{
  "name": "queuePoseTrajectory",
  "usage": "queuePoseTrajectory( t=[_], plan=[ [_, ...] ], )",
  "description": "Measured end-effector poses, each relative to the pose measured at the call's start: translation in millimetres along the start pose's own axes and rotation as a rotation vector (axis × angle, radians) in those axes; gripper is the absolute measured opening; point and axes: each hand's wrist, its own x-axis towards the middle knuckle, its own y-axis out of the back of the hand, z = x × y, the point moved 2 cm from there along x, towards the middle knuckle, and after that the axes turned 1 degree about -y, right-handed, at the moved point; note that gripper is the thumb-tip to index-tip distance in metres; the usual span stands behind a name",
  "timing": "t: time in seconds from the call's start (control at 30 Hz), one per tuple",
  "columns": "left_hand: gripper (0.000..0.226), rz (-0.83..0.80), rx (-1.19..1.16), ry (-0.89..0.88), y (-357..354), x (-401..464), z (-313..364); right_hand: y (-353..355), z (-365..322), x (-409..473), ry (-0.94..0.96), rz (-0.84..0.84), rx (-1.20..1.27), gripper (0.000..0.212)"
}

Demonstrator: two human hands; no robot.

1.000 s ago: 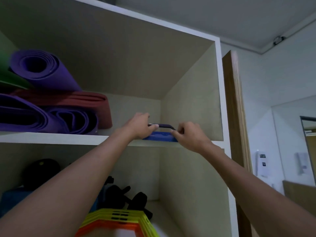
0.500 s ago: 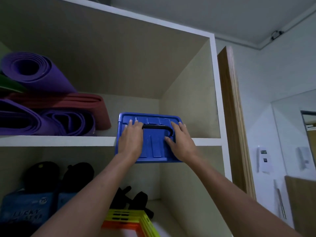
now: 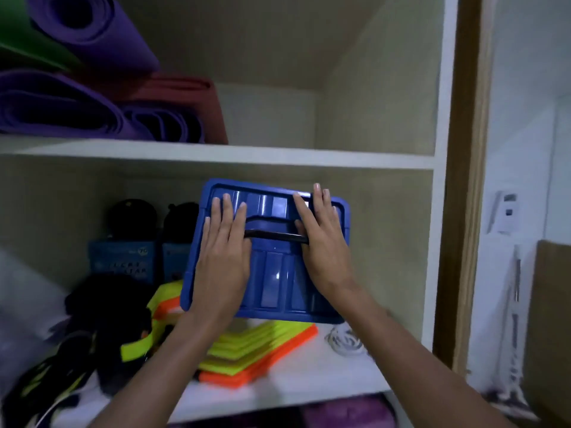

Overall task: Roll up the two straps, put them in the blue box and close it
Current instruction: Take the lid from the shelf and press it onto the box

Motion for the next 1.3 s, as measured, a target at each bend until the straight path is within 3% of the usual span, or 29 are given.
queuePoseTrajectory(
  t=[0.2, 0.33, 0.57, 0.63, 0.77, 1.1, 1.3],
  plan=[
    [0.052, -0.200, -0.067, 0.335, 3, -170, -28, -59, -47, -143, -0.161, -0.279, 0.083, 0.051],
    [0.054, -0.356, 0.014, 0.535, 4, -287, -53, -94, -75, -252, -0.226, -0.542, 0.134, 0.060],
    [0.051, -0.633, 0.111, 0.604, 6, -411, -75, -125, -94, -407, -0.364, -0.882, 0.198, 0.057],
    [0.051, -0.710, 0.092, 0.621, 0, -433, -75, -129, -94, -429, -0.377, -0.923, 0.167, 0.050],
    [0.052, -0.777, 0.071, 0.682, -10, -466, -69, -134, -87, -455, -0.367, -0.990, 0.139, 0.059],
    [0.051, -0.886, 0.097, 0.744, -49, -478, -106, -184, -73, -455, -0.373, -1.097, 0.081, 0.060],
    [0.074, -0.869, -0.019, 0.796, -49, -487, -102, -189, -72, -467, -0.362, -1.021, 0.042, 0.062]
  ],
)
